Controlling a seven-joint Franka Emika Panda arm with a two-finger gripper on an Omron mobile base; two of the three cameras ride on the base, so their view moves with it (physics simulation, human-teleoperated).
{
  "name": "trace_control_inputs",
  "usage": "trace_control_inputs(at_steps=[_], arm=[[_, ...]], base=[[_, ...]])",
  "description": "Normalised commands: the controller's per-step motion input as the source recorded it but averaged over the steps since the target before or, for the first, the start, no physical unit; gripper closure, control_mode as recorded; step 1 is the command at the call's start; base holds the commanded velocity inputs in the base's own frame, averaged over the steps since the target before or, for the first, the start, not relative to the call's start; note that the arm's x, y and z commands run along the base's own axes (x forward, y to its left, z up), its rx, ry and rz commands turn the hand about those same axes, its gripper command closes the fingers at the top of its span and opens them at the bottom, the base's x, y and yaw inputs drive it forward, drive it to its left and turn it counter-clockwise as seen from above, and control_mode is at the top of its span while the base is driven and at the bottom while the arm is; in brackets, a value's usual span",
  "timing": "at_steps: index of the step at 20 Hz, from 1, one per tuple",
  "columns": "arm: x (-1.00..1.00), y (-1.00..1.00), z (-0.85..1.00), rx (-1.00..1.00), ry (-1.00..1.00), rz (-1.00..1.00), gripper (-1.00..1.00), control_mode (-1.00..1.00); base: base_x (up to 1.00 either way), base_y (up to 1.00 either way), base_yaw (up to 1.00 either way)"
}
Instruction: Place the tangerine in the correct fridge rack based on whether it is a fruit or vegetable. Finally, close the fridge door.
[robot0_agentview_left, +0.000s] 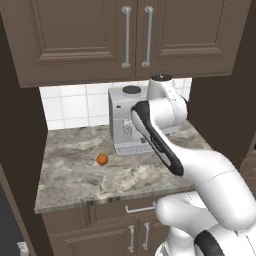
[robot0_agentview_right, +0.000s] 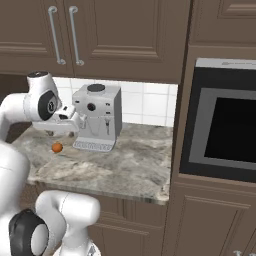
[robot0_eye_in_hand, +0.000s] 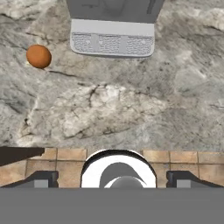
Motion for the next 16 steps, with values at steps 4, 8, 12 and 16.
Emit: trace_control_inputs(at_steps=[4, 8, 12, 16], arm=[[0.06, 1.0, -0.72, -0.11, 0.13, 0.0, -1.0, -1.0], [0.34, 0.95, -0.87, -0.16, 0.01, -0.13, -1.0, -1.0], [0.31, 0.68, -0.44, -0.17, 0.01, -0.18, -1.0, -1.0], [0.28, 0.37, -0.22, -0.06, 0.0, -0.07, -1.0, -1.0]], base=[[0.0, 0.0, 0.0], [0.0, 0.0, 0.0], [0.0, 0.0, 0.0], [0.0, 0.0, 0.0]])
